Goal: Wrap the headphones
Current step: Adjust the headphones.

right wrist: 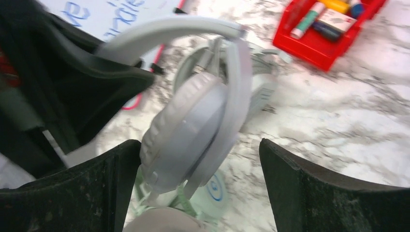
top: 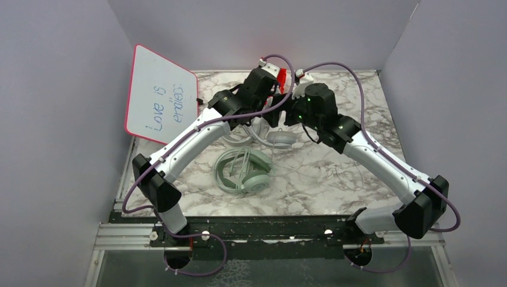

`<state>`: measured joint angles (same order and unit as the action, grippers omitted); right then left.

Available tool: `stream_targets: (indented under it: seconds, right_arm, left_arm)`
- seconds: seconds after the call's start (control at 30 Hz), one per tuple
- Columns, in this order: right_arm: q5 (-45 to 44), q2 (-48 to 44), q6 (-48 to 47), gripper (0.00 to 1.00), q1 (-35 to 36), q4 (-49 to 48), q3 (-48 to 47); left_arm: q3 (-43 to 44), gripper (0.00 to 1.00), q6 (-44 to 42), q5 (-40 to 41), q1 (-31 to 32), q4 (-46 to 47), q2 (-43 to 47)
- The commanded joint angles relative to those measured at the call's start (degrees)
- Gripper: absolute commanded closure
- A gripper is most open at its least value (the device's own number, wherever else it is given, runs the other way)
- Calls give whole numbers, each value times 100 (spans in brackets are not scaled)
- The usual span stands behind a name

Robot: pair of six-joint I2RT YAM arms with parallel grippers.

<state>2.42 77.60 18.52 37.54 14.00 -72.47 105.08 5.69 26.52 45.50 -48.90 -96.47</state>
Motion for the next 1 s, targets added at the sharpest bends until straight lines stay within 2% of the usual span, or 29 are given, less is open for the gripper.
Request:
stream_targets:
  seconds: [0.0, 0.07, 0.27, 0.37, 0.47, 0.6, 0.73, 0.83, 0.97]
  right_arm:
    - [-1647, 2, -431, 6, -6, 733, -78]
    - [-2038, -129, -684, 10, -12, 697, 39]
    - [-2050, -404, -1480, 20, -329, 295, 271]
    - [-1717, -402, -1657, 27, -673, 468, 65]
    - [-1866, -407, -1793, 28, -958, 572, -50]
    - [-1535, -408, -2114, 25, -1326, 698, -199]
    - [-114, -369, -2120, 16, -1328, 1098, -396]
    - [630, -621, -2161, 1, -1333, 1134, -137]
    - [1532, -745, -1729, 0, -1786, 1273, -26]
  left_arm:
    - [144, 100, 20, -145, 38, 253, 282]
    - [111, 100, -30, -331, 34, 265, 379]
    - [-110, 100, -337, -1008, 38, 287, 631]
    - [-398, 100, -431, -909, 38, 361, 842]
    - [-712, 100, -518, -897, 36, 538, 1117]
    - [-1032, 100, -543, -1123, 38, 862, 1441]
    - [-921, 100, -397, -1297, 38, 924, 1375]
    - [-702, 100, -74, -1269, -50, 814, 1214]
    - [-367, 100, 460, -1227, -419, 509, 984]
